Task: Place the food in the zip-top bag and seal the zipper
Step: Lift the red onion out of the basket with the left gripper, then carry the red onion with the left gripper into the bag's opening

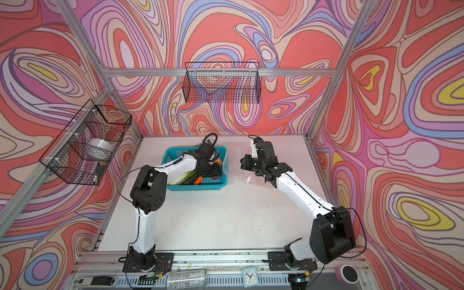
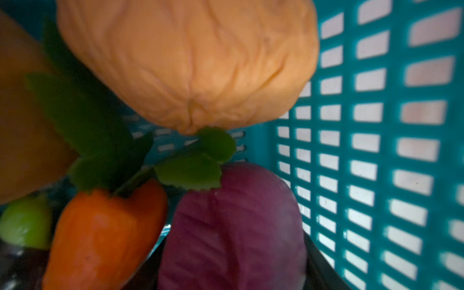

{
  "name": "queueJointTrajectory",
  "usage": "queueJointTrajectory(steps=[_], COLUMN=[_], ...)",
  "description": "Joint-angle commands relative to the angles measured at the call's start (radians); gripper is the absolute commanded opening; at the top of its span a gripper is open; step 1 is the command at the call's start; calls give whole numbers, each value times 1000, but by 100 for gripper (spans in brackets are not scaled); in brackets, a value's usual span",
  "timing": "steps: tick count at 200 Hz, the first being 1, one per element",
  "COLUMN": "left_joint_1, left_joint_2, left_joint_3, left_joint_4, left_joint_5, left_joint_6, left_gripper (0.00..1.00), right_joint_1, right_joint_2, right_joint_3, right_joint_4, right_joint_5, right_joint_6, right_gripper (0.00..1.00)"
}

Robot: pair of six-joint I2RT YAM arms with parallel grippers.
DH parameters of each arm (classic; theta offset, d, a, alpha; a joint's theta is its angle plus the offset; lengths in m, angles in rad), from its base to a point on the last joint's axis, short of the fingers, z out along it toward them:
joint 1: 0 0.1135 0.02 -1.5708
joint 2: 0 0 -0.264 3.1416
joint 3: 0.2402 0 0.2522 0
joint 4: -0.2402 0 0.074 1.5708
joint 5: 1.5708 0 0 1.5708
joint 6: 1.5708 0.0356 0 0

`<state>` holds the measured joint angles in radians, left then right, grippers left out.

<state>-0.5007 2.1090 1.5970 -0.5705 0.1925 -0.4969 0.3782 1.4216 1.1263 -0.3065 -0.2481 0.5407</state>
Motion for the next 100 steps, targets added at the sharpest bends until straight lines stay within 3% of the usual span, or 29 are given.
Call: queueJointTrajectory(steps=[1,100], left_joint_1=[-10,-9], left_joint_2=[-105,-448], left_joint_3=[-35,-167], left_joint_4=[-2,53], left_joint_5=[-34,-103], left_joint_6=[18,5], left_gripper=[49,46], right_joint_1=[-3,-4], right_joint_2=[-16,-23], right_joint_3=[0,-3], right_joint_4=[9,15], right_joint_5=[0,5], right_joint_6=[1,1], right_gripper=[0,0])
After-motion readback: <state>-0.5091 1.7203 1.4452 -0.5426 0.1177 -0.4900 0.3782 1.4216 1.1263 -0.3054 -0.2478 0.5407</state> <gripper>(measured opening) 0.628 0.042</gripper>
